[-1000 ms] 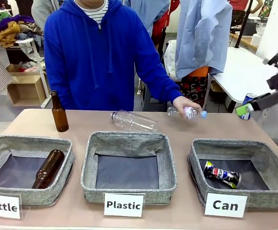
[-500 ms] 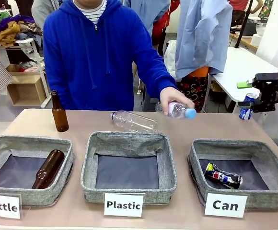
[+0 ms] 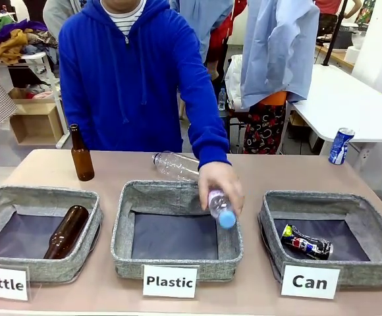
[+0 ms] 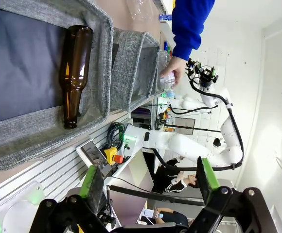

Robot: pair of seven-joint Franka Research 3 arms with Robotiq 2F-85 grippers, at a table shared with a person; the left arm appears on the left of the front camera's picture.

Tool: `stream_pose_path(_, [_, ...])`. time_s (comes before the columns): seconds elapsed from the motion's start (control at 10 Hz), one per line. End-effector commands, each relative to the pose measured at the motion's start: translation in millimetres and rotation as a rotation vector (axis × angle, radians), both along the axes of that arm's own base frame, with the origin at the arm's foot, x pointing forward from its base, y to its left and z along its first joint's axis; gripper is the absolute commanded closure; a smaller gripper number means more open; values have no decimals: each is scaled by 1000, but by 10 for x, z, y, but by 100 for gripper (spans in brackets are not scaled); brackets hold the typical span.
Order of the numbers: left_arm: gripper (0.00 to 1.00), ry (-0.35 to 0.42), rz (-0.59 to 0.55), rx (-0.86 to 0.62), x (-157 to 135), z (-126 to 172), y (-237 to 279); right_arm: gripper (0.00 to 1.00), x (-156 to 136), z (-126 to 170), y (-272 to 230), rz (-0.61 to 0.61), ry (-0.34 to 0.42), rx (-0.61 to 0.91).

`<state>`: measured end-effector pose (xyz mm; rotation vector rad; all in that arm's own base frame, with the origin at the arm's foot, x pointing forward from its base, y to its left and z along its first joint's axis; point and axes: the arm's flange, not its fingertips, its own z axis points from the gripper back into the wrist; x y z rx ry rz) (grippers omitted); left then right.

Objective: Sort the can waste into the basket.
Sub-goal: Pick up the can waste from the table and place it in the right Fabric basket.

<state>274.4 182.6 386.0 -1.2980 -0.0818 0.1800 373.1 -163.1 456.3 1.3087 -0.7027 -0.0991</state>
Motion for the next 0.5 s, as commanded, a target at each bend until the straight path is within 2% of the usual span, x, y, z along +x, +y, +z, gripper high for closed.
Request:
stream_pose_path(0.0, [0,0,2,-15,4,27,1,0,217,48,250,-21,49,38])
stream_pose_path(0.4, [0,0,2,-15,4,27,1,0,217,48,250,-21,49,38])
